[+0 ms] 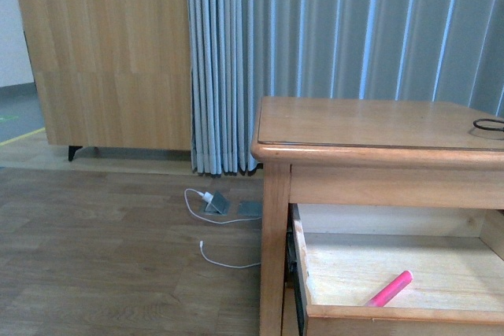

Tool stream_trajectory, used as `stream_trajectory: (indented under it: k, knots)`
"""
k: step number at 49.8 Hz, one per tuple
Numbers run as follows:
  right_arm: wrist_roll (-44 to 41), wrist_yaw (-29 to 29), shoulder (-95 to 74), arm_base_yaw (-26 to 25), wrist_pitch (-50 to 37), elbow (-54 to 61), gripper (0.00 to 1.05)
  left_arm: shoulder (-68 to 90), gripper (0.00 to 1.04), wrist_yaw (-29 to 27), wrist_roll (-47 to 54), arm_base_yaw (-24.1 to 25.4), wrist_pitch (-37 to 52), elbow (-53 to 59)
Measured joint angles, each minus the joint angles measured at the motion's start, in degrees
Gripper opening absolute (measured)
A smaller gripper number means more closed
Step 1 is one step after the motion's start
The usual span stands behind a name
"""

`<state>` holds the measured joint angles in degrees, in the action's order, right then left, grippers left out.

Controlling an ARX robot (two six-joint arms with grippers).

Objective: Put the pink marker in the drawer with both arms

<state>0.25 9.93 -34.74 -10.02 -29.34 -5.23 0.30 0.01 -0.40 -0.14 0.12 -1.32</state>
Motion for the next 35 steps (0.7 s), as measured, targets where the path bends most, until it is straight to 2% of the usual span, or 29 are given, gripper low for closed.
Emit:
stream_trajectory:
  k: [4,8,13,19,24,27,35]
  knots:
    - [0.0,0.0,0.0,0.0,0.0,0.0,0.96,0.0,0.14,0.0,0.0,0.0,0.0,0.0]
    - [-0.9,5.2,0.4,-0.2,11.7,-3.0,0.96,0.0,0.29,0.0,0.0,0.0,0.0,0.0]
    - [-1.7,7.2,-2.9,1.4,23.8,-6.1,0.96,0.0,0.45,0.0,0.0,0.0,0.0,0.0]
    - [-2.2,8.9,-12.6,1.9,27.4,-9.7,0.96,0.0,0.67,0.0,0.0,0.0,0.0,0.0]
    - [-2.8,9.6,-26.6,3.0,26.0,-15.1,0.96,0.0,0.91,0.0,0.0,0.0,0.0,0.0]
    - [-2.6,9.4,-30.9,3.9,24.8,-16.8,0.96,0.0,1.00,0.0,0.0,0.0,0.0,0.0]
    - [-2.4,6.9,-42.2,6.8,20.3,-21.0,0.96,0.0,0.99,0.0,0.1,0.0,0.0,0.0]
